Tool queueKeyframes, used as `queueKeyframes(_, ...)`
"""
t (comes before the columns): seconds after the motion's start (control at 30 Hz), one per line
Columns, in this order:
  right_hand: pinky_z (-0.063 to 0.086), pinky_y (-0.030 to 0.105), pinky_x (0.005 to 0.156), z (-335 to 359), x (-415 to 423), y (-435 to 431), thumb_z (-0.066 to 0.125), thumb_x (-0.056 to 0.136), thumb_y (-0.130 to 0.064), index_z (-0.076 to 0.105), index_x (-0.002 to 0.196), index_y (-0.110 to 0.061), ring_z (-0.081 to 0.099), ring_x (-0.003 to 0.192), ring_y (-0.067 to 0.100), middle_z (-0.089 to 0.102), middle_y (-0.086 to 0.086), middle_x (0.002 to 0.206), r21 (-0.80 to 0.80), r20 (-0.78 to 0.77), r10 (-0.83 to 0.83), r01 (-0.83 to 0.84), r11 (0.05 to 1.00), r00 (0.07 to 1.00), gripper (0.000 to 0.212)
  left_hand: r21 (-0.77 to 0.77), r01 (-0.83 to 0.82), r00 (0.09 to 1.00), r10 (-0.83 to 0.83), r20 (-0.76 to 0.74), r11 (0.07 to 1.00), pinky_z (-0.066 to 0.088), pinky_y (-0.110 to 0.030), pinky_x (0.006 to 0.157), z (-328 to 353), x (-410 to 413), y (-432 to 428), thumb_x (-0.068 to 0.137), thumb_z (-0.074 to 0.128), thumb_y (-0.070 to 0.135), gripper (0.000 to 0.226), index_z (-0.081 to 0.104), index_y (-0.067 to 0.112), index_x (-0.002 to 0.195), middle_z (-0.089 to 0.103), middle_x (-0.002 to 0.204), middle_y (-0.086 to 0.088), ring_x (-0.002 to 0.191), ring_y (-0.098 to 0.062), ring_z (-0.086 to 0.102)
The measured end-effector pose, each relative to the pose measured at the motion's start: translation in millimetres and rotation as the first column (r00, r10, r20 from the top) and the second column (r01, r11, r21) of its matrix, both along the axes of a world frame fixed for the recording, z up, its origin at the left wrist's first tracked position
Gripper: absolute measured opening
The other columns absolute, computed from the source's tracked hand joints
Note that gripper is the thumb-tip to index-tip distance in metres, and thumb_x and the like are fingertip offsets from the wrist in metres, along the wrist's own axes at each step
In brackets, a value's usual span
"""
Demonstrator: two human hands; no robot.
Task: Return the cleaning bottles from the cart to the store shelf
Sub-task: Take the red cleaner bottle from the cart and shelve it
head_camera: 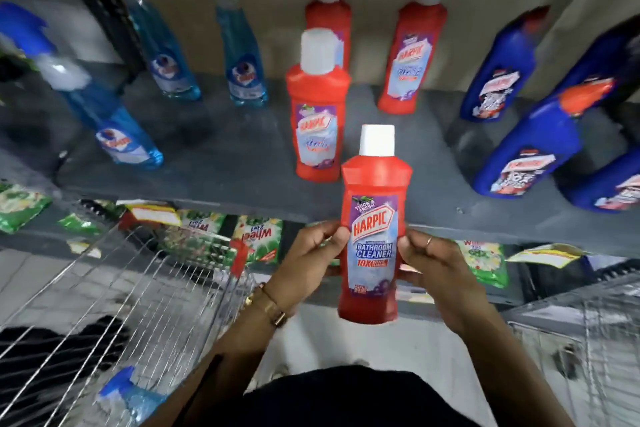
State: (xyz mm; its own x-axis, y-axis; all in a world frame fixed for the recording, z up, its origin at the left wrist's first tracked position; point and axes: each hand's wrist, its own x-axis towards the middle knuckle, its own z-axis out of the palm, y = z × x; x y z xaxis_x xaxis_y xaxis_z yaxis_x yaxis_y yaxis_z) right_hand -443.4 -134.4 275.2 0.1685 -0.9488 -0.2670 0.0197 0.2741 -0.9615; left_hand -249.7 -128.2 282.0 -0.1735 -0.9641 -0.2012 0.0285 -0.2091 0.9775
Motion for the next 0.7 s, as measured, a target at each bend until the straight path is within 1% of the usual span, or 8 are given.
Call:
queueKeyframes(0.07,0.058,0.029,0.071,8,-9,-19,0.047,0.095,-0.009,0.067,0.101,0.002,0.066,0.084,0.02,0.072,0.009,0.092,-0.112,0.022,-0.031,0.033,0.993,0.999,0.023,-0.069,-0.014,1.0,0.015,0.015,0.998,0.057,-0.019,0.068,7,-15,-24,0.097,0.045,0.02,0.023,0.068,0.023,0.094,0.075,0.084,0.016,0.082,0.001,0.068)
queueKeyframes(0.17,0.057,0.025,0.065,23,-23,-53,0.044,0.096,-0.005,0.07,0.097,-0.014,0.066,0.077,0.01,0.075,-0.004,0.084,-0.262,0.052,-0.081,0.092,0.961,0.995,0.028,-0.22,-0.015,0.999,0.021,0.026,0.975,0.054,-0.038,0.075,22,-39,-64,0.097,0.045,0.014,0.017,0.062,0.013,0.102,0.066,0.091,0.0,0.086,-0.011,0.06)
queueKeyframes(0.3,0.055,0.031,0.08,24,-38,-94,0.043,0.096,-0.003,0.061,0.118,-0.006,0.064,0.091,0.017,0.069,0.011,0.104,-0.365,0.054,-0.12,0.131,0.922,0.991,0.028,-0.239,-0.019,1.0,0.022,0.013,0.971,0.054,-0.014,0.062,27,-64,-107,0.098,0.043,0.013,0.018,0.057,0.022,0.107,0.064,0.093,0.007,0.073,0.013,0.061)
queueKeyframes(0.4,0.053,0.039,0.089,12,-47,-115,0.044,0.096,-0.004,0.058,0.123,-0.005,0.063,0.102,0.024,0.065,0.02,0.118,-0.382,0.06,-0.113,0.127,0.915,0.992,0.03,-0.207,-0.038,0.999,0.045,0.028,0.978,0.052,-0.019,0.064,19,-73,-124,0.099,0.043,0.016,0.018,0.057,0.026,0.103,0.068,0.086,0.017,0.072,0.015,0.061)
queueKeyframes(0.47,0.053,0.041,0.089,7,-50,-124,0.045,0.096,-0.005,0.06,0.122,-0.008,0.064,0.104,0.024,0.067,0.018,0.118,-0.382,0.079,-0.109,0.131,0.915,0.991,0.03,-0.221,-0.058,0.997,0.066,0.029,0.974,0.054,-0.021,0.065,17,-78,-130,0.098,0.044,0.015,0.018,0.058,0.024,0.104,0.07,0.089,0.013,0.078,0.01,0.064)
queueKeyframes(0.57,0.055,0.027,0.081,4,-51,-133,0.049,0.094,-0.015,0.067,0.111,-0.028,0.067,0.101,0.013,0.074,-0.006,0.106,-0.368,0.095,-0.097,0.125,0.921,0.991,0.028,-0.259,-0.095,0.993,0.108,0.038,0.961,0.054,-0.041,0.083,17,-83,-137,0.098,0.044,0.015,0.022,0.058,0.01,0.115,0.067,0.107,-0.009,0.097,-0.014,0.063)
queueKeyframes(0.63,0.055,0.024,0.08,2,-53,-136,0.051,0.091,-0.021,0.068,0.109,-0.033,0.067,0.101,0.009,0.075,-0.012,0.104,-0.36,0.082,-0.102,0.125,0.925,0.991,0.027,-0.278,-0.099,0.991,0.121,0.064,0.955,0.051,-0.049,0.093,14,-84,-143,0.098,0.044,0.016,0.025,0.057,0.005,0.117,0.065,0.117,-0.018,0.107,-0.026,0.062)
queueKeyframes(0.7,0.055,0.024,0.081,-2,-54,-136,0.05,0.094,-0.017,0.067,0.11,-0.034,0.066,0.102,0.008,0.074,-0.014,0.106,-0.359,0.086,-0.125,0.148,0.922,0.988,0.029,-0.289,-0.111,0.984,0.146,0.104,0.951,0.051,-0.054,0.095,9,-85,-144,0.098,0.046,0.017,0.028,0.055,0.002,0.119,0.064,0.121,-0.023,0.11,-0.029,0.062)
